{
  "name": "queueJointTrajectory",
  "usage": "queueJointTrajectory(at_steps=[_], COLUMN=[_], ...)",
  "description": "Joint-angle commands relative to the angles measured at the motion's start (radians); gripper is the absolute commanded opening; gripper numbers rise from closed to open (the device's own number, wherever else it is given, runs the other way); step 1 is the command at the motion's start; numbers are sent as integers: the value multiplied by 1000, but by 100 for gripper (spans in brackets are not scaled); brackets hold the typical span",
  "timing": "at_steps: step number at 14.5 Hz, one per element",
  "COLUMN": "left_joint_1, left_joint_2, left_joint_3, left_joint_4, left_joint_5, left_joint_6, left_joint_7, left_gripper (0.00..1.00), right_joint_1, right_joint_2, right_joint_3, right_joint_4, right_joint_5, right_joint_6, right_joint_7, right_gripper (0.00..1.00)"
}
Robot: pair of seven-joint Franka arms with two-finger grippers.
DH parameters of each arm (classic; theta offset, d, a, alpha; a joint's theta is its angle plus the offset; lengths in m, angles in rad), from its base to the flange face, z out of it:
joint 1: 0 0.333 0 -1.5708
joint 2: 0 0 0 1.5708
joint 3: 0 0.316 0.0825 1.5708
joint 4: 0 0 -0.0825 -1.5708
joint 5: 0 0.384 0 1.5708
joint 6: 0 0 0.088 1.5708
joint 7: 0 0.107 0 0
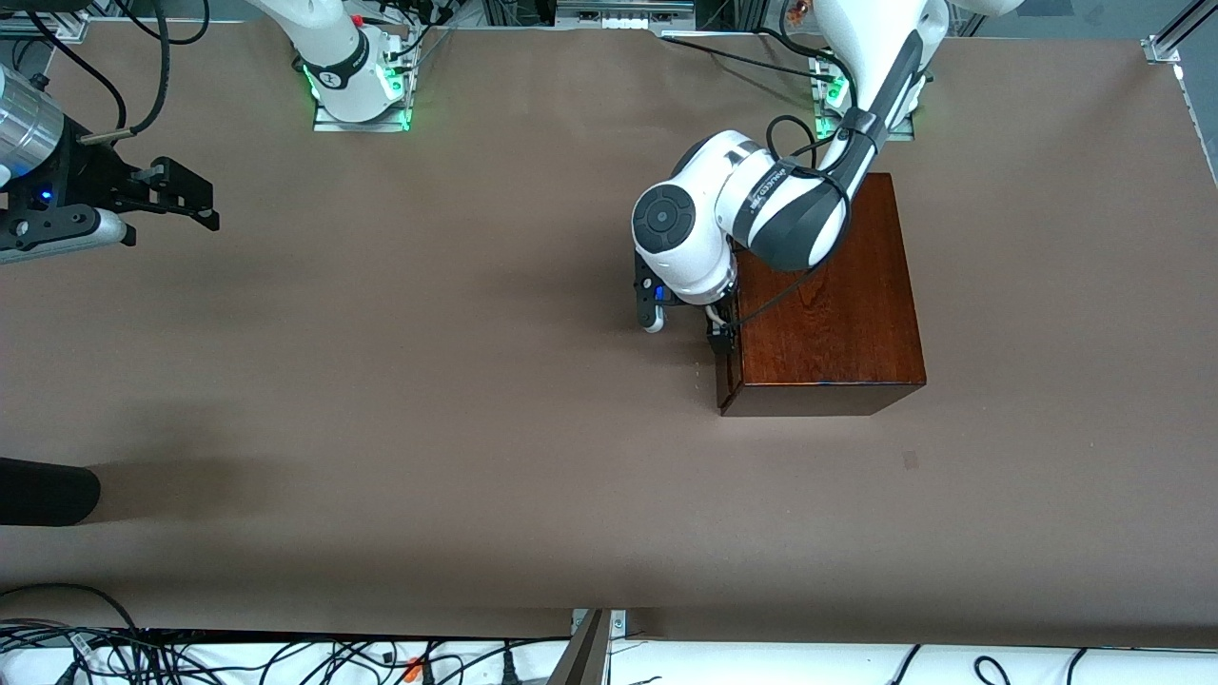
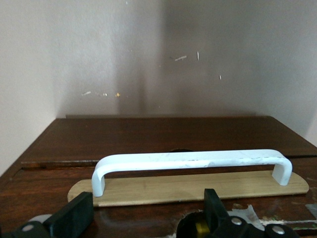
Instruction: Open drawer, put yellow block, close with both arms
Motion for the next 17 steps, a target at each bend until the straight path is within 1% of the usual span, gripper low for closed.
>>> queueJointTrajectory(at_steps=[1, 4, 5, 8, 9, 10, 11, 13, 15, 17], left_joint_1=[14, 11, 3, -38, -40, -34, -28, -25, -17, 26], left_joint_2=[-43, -40, -40, -37, -42, -54, -72, -129, -177, -221], left_joint_3=[16, 13, 5, -12, -12, -13, -12, -1, 7, 11], left_joint_4=[-40, -22, -8, 61, 88, 119, 133, 138, 142, 142], left_joint_5=[58, 51, 43, 34, -12, -78, -119, -132, -131, -132], left_joint_6=[-33, -19, -5, 4, 4, -2, -5, -8, -63, -96], left_joint_7=[19, -22, -80, -342, -429, -508, -569, -648, -733, -848], left_gripper=[100, 100, 100, 100, 100, 100, 100, 100, 100, 100], right_joint_1=[-7, -8, -7, -8, -8, -8, -8, -8, -8, -8], right_joint_2=[8, 6, 8, 8, 6, 8, 6, 6, 6, 6], right_joint_3=[5, 5, 5, 5, 5, 5, 5, 5, 5, 5], right_joint_4=[20, 20, 20, 20, 20, 20, 20, 20, 20, 20], right_joint_5=[-3, -3, -3, -3, -2, -2, -2, -2, -3, -2], right_joint_6=[-5, -5, -5, -5, -5, -5, -5, -5, -5, -5], right_joint_7=[4, 3, 3, 1, 0, 0, 0, 0, 0, 0], right_gripper=[100, 100, 100, 100, 100, 100, 100, 100, 100, 100])
